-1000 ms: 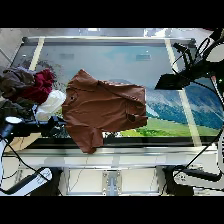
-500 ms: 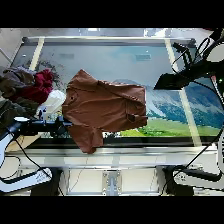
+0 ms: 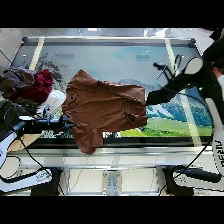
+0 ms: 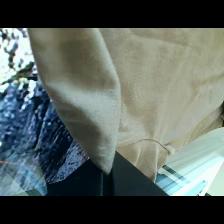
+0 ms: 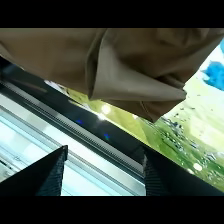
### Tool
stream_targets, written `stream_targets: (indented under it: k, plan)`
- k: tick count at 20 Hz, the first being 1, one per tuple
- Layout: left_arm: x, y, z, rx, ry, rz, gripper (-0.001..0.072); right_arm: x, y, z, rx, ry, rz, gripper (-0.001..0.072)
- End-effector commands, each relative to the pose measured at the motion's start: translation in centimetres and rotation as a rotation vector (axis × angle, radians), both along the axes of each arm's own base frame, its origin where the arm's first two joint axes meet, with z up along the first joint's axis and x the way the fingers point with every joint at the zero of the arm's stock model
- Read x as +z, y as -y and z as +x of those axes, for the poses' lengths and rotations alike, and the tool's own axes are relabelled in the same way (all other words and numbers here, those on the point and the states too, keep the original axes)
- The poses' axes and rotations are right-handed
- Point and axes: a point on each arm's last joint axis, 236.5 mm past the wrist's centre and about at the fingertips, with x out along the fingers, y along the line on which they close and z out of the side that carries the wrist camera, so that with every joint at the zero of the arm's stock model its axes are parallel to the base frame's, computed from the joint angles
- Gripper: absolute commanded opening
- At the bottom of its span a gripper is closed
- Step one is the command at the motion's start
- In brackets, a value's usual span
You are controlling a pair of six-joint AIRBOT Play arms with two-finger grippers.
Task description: Fold the shirts.
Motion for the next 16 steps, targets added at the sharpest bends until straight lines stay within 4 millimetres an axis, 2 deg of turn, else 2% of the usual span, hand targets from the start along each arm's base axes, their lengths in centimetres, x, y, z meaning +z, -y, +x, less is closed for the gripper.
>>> stream_targets:
  k: [1,3,5,7,12,16]
  plan:
    - [0.1,0.3,0.0,-0.006,0.002,-0.008,0.0012,-5.0,-1.7,-2.4,0.174,-0.005,-0.087,0.0517]
    - [0.2,0.3,-0.1,-0.008,0.001,-0.010,0.0012,-6.5,-1.9,-3.9,0.265,-0.029,-0.143,0.0544]
    - [0.2,0.3,-0.1,-0.008,0.001,-0.010,0.0012,-7.2,-2.9,-5.1,0.333,-0.040,-0.158,0.0675]
    - [0.2,0.3,-0.1,-0.008,0.001,-0.011,0.0012,-7.7,-3.7,-5.5,0.467,-0.002,-0.181,0.0703]
    - [0.4,0.6,-0.4,-0.021,-0.007,-0.028,0.0012,-9.8,-4.0,-3.1,0.629,0.126,-0.316,0.0704]
    - [0.5,0.7,-0.5,-0.022,-0.008,-0.030,0.0012,-10.3,-4.1,-0.3,0.670,0.244,-0.373,0.0711]
